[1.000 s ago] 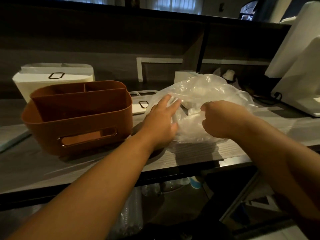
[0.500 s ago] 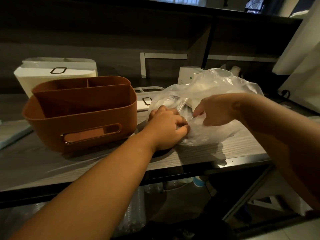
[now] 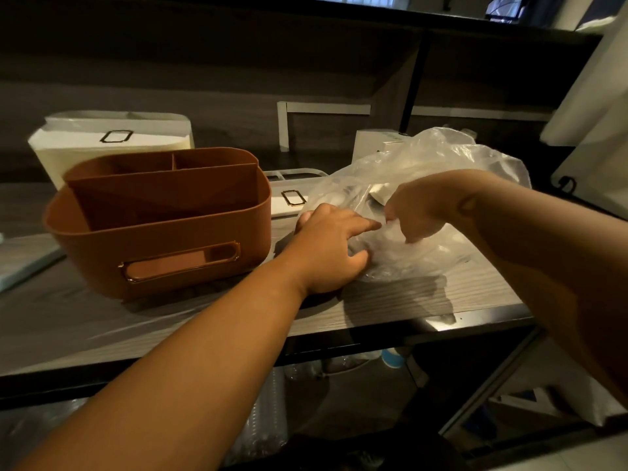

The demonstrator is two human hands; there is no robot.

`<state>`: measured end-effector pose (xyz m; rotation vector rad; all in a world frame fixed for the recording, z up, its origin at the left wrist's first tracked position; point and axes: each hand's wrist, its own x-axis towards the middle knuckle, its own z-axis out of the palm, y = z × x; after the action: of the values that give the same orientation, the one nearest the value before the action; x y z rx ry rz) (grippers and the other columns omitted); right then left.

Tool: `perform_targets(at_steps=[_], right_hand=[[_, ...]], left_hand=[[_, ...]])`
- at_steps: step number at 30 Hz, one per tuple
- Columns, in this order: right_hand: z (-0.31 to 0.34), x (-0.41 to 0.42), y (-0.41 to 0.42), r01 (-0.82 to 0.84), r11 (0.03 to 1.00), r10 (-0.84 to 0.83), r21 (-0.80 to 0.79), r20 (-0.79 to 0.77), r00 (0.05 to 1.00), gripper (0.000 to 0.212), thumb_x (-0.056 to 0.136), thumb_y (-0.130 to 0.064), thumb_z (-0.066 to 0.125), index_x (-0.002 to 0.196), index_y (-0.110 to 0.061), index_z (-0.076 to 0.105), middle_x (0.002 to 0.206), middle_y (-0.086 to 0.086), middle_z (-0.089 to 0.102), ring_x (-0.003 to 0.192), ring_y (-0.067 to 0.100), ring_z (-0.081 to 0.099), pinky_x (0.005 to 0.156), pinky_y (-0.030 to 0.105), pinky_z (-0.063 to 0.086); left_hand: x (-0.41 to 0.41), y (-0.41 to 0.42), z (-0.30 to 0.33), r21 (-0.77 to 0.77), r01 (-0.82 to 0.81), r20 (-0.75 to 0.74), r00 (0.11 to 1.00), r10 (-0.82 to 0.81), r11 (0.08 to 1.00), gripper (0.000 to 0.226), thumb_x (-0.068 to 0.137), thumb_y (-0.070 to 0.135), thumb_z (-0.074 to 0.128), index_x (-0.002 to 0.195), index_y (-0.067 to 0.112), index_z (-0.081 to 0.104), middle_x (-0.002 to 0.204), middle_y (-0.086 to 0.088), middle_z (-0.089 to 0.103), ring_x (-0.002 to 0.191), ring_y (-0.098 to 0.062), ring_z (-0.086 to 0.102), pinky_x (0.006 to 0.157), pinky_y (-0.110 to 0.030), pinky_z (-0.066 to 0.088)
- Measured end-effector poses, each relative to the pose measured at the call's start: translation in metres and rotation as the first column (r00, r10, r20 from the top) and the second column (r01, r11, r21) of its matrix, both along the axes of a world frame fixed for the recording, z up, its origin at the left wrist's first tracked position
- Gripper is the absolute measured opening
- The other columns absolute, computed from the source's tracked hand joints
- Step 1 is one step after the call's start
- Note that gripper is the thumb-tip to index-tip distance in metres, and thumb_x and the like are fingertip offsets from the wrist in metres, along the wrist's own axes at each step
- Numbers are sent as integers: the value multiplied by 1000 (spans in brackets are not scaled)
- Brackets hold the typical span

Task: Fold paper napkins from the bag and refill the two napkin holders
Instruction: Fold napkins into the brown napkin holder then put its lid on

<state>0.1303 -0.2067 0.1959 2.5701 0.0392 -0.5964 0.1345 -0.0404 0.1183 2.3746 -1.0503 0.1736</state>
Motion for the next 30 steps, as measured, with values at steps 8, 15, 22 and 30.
perform_targets(at_steps=[8,15,22,30], right_hand=[[12,-5,-13,-85,991,67,105,170,983,46,96,-35,63,138,-18,58,124,3,62,110,19,55,95,29,42],[15,-13,-21,-114,952,20,284,314,949,37,100,-34,59,135,-22,62,126,-1,64,112,17,55,91,25,38],[8,-8,-27,-112,849,-245,516,573,782,28,98,-26,59,125,-20,66,108,-1,61,103,22,56,89,34,45],[26,-19,1,-289,514,-524,808,563,639,9,98,-28,60,97,-23,68,85,-2,64,81,14,63,71,29,52]], left_hand=[[9,-2,-6,68,-19,-94,995,25,998,51,96,36,51,144,49,42,150,11,46,144,-18,22,117,-46,12],[7,0,-5,53,-22,-103,994,28,998,54,94,39,54,145,48,42,152,7,44,144,-18,22,116,-45,12],[5,2,0,5,-41,-113,993,42,999,83,92,42,64,159,35,16,162,3,27,148,-21,18,120,-43,14],[-1,4,9,-312,-150,-359,933,29,938,98,85,52,72,159,34,10,165,5,19,151,-20,19,121,-51,24]])
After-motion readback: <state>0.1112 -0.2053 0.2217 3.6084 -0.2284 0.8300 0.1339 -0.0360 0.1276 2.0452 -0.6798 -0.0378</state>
